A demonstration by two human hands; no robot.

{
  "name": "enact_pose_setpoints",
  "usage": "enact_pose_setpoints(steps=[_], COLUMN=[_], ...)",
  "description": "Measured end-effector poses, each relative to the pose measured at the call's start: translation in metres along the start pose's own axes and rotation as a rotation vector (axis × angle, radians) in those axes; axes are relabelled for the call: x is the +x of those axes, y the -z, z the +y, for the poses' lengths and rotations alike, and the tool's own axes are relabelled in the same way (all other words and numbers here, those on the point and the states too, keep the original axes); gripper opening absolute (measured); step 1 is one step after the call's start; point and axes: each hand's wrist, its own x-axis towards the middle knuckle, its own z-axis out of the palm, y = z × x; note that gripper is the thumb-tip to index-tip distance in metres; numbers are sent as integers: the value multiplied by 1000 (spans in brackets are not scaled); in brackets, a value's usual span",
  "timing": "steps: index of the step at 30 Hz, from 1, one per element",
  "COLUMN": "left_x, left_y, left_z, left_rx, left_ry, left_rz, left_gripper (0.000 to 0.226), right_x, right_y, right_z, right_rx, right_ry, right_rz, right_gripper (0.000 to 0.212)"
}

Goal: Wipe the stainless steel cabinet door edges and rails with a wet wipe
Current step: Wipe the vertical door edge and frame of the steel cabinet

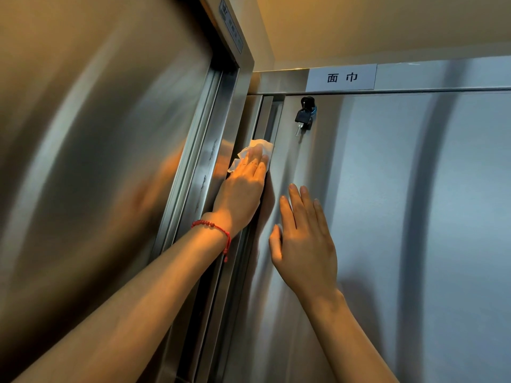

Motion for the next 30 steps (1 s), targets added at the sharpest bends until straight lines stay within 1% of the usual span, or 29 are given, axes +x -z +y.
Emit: enact_pose_setpoints(steps=[4,8,10,16,17,20,23,25,26,28,30], left_x=[-10,-21,-27,-43,-46,-54,-58,-56,-53,-49,-48], left_y=[-5,-5,-5,-5,-6,-7,-8,-9,-9,-9,-9], left_z=[0,5,7,9,10,10,9,9,8,8,8], left_rx=[-35,-70,-76,-86,-79,-51,-33,-50,-65,-81,-94], left_ry=[-13,-71,-90,-66,-65,-78,-77,-65,-56,-43,-45], left_rz=[39,154,196,181,177,163,167,175,183,191,191], left_gripper=[49,47,50,53,51,37,44,37,38,48,52], right_x=[0,0,0,0,0,-1,-1,-1,-1,-1,-1], right_y=[0,-1,0,0,-1,-1,0,0,0,-1,-1], right_z=[0,0,0,0,0,0,0,0,0,0,0], right_rx=[8,11,11,-1,-4,-3,0,-3,-7,-18,-23], right_ry=[-2,-4,-6,-5,-4,-5,-5,-4,-3,-1,1], right_rz=[-5,-21,-26,-37,-39,-39,-34,-35,-34,-30,-26], right_gripper=[46,47,46,47,47,47,47,46,46,47,47])
